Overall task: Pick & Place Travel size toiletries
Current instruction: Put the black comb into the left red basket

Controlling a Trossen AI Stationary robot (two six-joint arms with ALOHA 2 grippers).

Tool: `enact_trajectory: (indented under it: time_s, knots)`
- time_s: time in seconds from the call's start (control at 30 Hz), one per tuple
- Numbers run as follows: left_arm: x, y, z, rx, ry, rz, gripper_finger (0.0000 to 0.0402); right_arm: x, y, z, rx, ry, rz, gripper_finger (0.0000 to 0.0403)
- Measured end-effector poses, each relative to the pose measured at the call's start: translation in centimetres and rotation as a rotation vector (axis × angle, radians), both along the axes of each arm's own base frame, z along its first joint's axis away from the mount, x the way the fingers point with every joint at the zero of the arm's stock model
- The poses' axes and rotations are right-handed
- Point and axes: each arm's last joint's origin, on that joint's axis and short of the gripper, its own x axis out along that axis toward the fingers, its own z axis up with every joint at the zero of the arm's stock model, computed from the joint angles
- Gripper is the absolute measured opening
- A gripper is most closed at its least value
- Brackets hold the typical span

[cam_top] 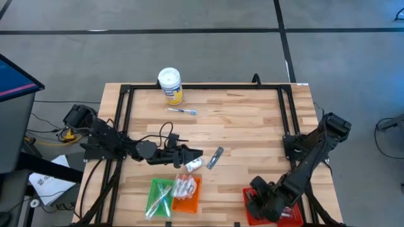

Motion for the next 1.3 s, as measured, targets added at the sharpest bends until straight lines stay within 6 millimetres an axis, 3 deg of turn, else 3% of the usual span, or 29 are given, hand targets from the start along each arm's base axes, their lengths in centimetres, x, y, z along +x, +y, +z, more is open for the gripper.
enact_trajectory:
  time_s: [0.27, 0.83, 1.3]
  knots:
    - [0.0, 0.0, 0.0, -0.001, -0.003, -0.002, 0.0167, 0.9, -0.6, -0.3, -0.004, 0.026, 0.026, 0.0003]
    - [0.0, 0.1, 0.1, -0.003, -0.007, 0.004, 0.0167, 0.4, -0.4, -0.4, -0.001, 0.051, 0.023, 0.0003]
    - [0.0, 0.1, 0.1, -0.006, -0.012, 0.013, 0.0167, 1.2, 0.1, -2.3, -0.006, 0.099, 0.049, 0.0003]
